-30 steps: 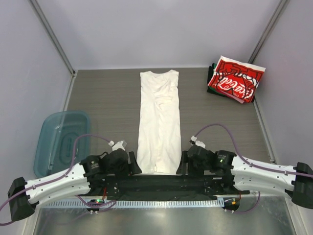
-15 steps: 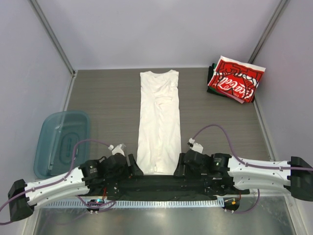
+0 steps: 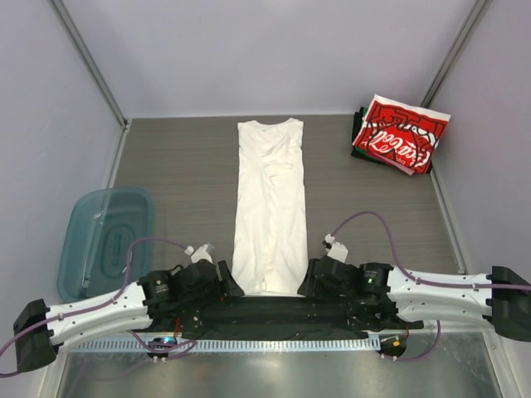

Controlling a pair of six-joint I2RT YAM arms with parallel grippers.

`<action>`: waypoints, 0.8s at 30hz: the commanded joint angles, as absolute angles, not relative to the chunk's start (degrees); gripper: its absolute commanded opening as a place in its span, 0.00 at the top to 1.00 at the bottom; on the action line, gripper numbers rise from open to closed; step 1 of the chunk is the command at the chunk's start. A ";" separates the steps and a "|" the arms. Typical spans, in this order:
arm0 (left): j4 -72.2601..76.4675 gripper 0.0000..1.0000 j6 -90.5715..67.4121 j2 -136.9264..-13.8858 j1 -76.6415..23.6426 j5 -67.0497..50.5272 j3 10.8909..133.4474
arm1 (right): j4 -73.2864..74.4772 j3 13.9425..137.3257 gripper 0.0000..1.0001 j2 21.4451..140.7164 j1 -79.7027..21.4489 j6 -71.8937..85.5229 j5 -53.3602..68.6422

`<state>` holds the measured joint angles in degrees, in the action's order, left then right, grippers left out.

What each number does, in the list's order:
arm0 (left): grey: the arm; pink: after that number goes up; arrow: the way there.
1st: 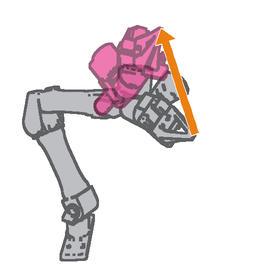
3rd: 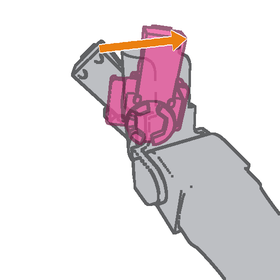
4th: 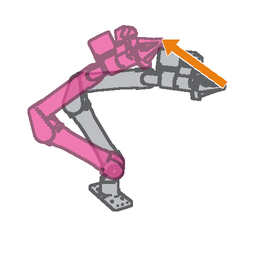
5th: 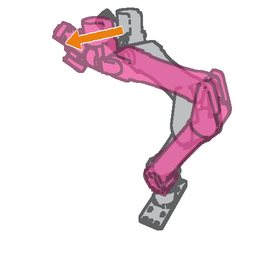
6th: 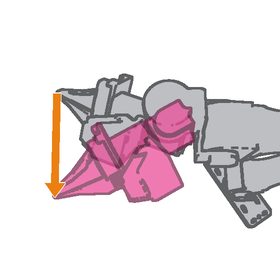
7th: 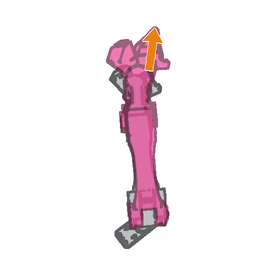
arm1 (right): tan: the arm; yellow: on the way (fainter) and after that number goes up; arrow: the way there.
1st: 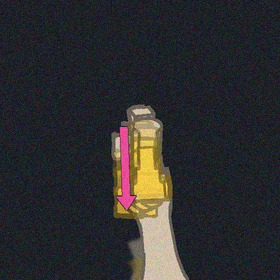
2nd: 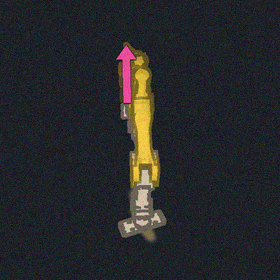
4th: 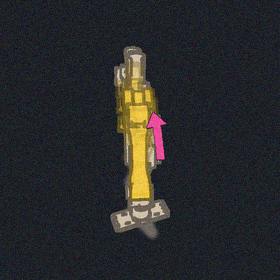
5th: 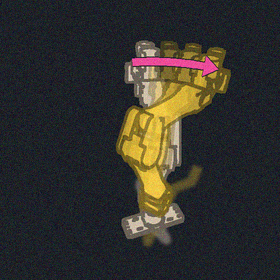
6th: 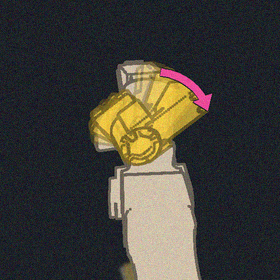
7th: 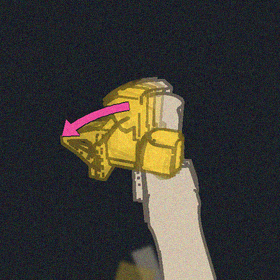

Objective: Fold and stack the t-shirts
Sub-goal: Fold the tshirt

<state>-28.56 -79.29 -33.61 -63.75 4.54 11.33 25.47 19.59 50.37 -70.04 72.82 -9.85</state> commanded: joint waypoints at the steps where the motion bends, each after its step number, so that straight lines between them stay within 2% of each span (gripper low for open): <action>1: -25.85 0.33 -80.94 -35.67 -64.07 6.59 9.76 | 22.42 18.46 0.42 49.92 -70.40 74.27 -14.68; 8: -22.06 0.40 -81.47 -39.98 -64.07 9.05 9.93 | 19.43 17.93 0.45 52.91 -70.31 74.27 -15.55; 11: -20.48 0.45 -81.74 -41.30 -64.07 10.10 9.93 | 18.72 17.84 0.50 54.14 -70.31 74.09 -15.73; 18: -18.90 0.70 -81.65 -42.80 -64.07 11.95 10.28 | 18.37 17.40 0.71 53.88 -70.31 74.18 -15.56; 21: -19.16 0.76 -81.21 -42.45 -64.07 12.48 10.55 | 18.28 16.96 0.79 53.09 -70.31 74.62 -15.56; 24: -20.29 0.78 -81.30 -41.23 -64.07 13.27 10.81 | 18.37 16.17 0.82 52.30 -70.31 74.79 -15.47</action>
<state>-22.24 -82.06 -42.11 -64.55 5.15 10.94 17.98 17.19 53.21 -70.17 74.11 -12.86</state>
